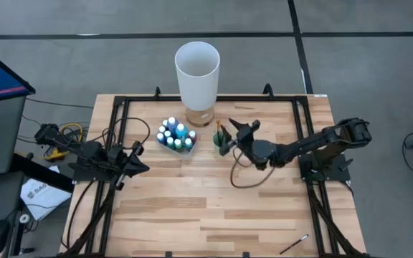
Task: Pick & Place Paint Supplies
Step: Put the silver paint brush into the green cup
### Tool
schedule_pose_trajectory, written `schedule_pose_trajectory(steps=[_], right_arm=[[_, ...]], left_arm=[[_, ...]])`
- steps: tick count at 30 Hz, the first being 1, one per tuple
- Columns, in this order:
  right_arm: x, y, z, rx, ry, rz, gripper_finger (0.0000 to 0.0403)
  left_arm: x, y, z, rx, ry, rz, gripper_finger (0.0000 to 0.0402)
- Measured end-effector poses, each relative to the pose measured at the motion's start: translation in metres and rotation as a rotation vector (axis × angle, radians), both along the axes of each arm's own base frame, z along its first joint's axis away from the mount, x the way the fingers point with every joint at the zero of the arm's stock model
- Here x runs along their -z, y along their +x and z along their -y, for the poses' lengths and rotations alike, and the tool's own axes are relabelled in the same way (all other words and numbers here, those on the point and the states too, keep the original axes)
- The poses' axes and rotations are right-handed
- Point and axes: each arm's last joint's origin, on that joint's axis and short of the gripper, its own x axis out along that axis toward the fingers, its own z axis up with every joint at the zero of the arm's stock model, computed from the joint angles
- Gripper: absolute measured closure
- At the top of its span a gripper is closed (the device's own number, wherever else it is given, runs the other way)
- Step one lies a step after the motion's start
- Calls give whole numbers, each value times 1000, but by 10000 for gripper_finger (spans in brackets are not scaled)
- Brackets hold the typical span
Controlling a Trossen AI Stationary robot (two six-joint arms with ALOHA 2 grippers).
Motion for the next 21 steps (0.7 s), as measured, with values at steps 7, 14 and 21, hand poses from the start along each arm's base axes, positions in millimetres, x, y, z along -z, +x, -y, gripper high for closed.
schedule_pose_trajectory(steps=[7, 14, 21], right_arm=[[-57, -19, -52, 48, 7, -96, 163], [-108, -65, -81, -174, 444, -68, 177], [-69, -83, -107, -133, 1124, -426, 192]], left_arm=[[0, 0, 0, 0, 0, 0, 400], [0, 0, 0, -1, 0, -1, 400], [0, 0, 0, 0, -2, 5, 400]])
